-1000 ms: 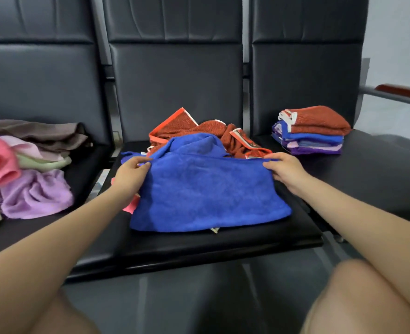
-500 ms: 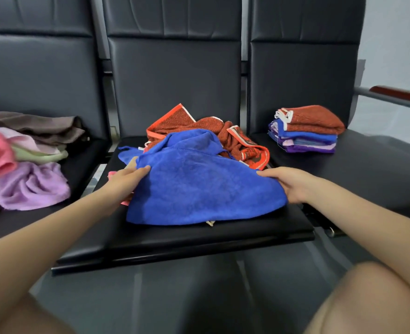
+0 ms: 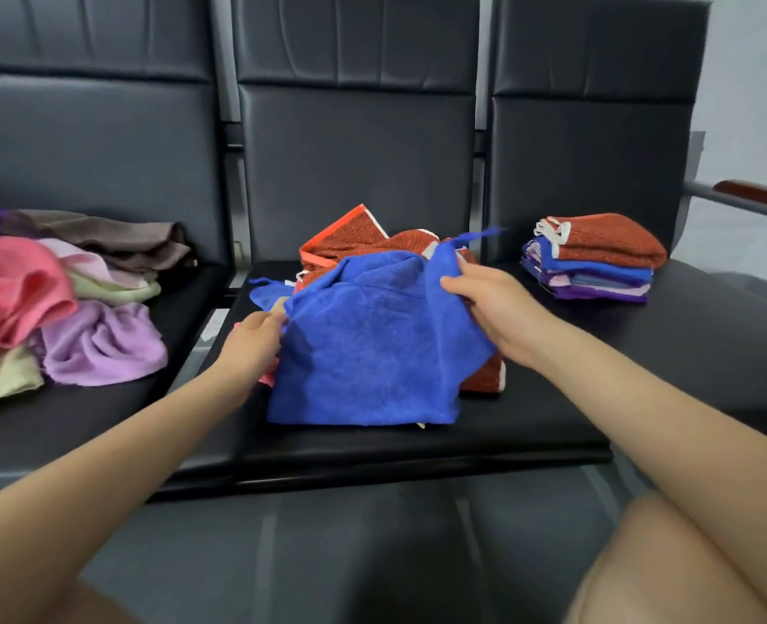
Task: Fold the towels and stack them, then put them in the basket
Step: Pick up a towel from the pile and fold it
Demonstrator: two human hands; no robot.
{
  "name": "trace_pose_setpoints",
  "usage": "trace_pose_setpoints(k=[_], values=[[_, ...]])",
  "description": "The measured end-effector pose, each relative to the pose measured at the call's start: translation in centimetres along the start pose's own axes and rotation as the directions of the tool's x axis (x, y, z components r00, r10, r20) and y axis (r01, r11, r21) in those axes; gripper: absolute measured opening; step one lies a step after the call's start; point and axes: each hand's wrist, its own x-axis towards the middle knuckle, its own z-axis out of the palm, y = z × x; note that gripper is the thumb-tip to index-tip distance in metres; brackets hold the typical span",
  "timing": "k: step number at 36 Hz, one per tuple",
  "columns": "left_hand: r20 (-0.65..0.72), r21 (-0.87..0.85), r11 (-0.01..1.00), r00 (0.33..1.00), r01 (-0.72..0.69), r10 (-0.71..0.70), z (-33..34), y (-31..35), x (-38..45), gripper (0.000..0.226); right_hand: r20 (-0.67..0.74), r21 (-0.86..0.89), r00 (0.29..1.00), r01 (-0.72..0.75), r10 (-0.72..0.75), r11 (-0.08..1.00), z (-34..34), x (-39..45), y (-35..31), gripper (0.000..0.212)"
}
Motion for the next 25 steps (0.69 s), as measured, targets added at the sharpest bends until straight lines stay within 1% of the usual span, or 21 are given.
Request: trace_pose_setpoints(k=[3, 5, 8, 9, 11, 13, 16, 18, 20, 22, 24, 25], values=[[-0.076, 0.020, 0.996, 0.993, -0.084, 0.085, -0.5, 0.5, -0.2, 0.019, 0.072, -0.222, 0.997, 0.022, -0.006, 0.975, 3.1, 0.4, 0.4, 0.018], [-0.076, 0.016, 0.993, 0.990, -0.121, 0.122, -0.6, 0.8, -0.7, 0.017, 0.113, -0.335, 0.993, 0.000, 0.040, 0.942, 4.8, 0.5, 0.9, 0.016], [-0.030, 0.021, 0.986, 0.986, -0.164, 0.164, -0.2, 1.1, -1.9, 0.022, 0.231, -0.325, 0.965, -0.047, 0.128, 0.944, 6.5, 0.4, 1.8, 0.040], [-0.012, 0.052, 0.982, 0.983, -0.184, 0.185, 0.1, 1.0, -2.0, 0.024, 0.260, -0.317, 0.955, -0.053, 0.141, 0.947, 6.7, 0.4, 2.0, 0.044], [0.039, 0.142, 0.962, 0.972, -0.235, 0.231, 0.8, 0.8, -2.6, 0.022, 0.273, -0.300, 0.952, -0.054, 0.140, 0.952, 6.6, 0.4, 2.2, 0.043], [0.086, 0.244, 0.926, 0.957, -0.288, 0.276, 1.4, 0.6, -2.8, 0.021, 0.255, -0.282, 0.960, -0.042, 0.117, 0.958, 5.8, 0.7, 2.1, 0.034], [0.118, 0.350, 0.868, 0.936, -0.352, 0.332, 2.1, 0.7, -3.2, 0.018, 0.200, -0.321, 0.978, 0.011, 0.057, 0.947, 4.2, 1.0, 2.3, 0.018], [0.098, 0.422, 0.826, 0.925, -0.373, 0.368, 2.7, 1.1, -3.3, 0.020, 0.110, -0.359, 0.994, 0.031, 0.010, 0.933, 2.8, 1.3, 2.7, 0.013], [0.073, 0.448, 0.815, 0.924, -0.367, 0.376, 3.1, 1.4, -3.1, 0.024, 0.015, -0.382, 1.000, 0.030, -0.026, 0.924, 1.4, 1.5, 3.1, 0.009], [0.067, 0.457, 0.809, 0.922, -0.369, 0.382, 3.6, 1.9, -2.9, 0.034, -0.062, -0.396, 0.997, 0.012, -0.040, 0.918, 0.2, 1.5, 3.7, 0.013], [0.058, 0.454, 0.807, 0.916, -0.378, 0.396, 4.1, 2.2, -2.8, 0.042, -0.092, -0.395, 0.996, -0.050, 0.015, 0.917, -0.5, 1.4, 4.5, 0.021], [0.046, 0.441, 0.810, 0.910, -0.388, 0.411, 4.4, 2.4, -2.8, 0.042, -0.086, -0.387, 0.994, -0.091, 0.062, 0.918, -0.7, 1.2, 4.8, 0.024]])
